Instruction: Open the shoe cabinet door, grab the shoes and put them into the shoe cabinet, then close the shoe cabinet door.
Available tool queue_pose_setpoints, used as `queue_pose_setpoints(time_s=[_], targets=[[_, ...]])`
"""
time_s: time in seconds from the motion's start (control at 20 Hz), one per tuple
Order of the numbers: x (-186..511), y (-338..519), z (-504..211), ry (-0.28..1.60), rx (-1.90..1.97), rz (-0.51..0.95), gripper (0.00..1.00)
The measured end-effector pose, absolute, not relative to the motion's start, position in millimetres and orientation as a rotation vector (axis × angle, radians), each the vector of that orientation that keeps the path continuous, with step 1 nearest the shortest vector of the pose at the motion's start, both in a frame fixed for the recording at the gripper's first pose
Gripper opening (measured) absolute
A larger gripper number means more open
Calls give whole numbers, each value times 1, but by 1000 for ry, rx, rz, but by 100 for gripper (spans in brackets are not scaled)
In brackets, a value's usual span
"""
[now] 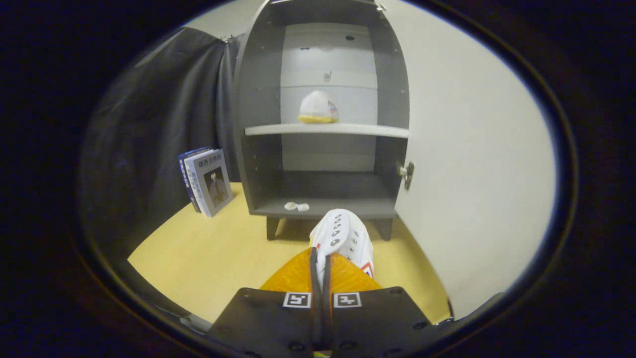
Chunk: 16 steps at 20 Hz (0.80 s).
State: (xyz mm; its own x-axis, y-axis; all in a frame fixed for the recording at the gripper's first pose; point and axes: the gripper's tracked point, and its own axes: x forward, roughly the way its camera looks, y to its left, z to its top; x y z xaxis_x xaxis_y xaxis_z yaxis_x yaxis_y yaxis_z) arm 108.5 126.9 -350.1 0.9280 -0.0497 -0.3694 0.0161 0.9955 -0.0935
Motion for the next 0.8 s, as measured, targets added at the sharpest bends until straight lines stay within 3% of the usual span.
queue_pose_setpoints(time_s=[0.4, 0.8], targets=[[161, 123, -210, 244, -166, -105, 2], [292, 98, -168, 224, -242, -69, 2]])
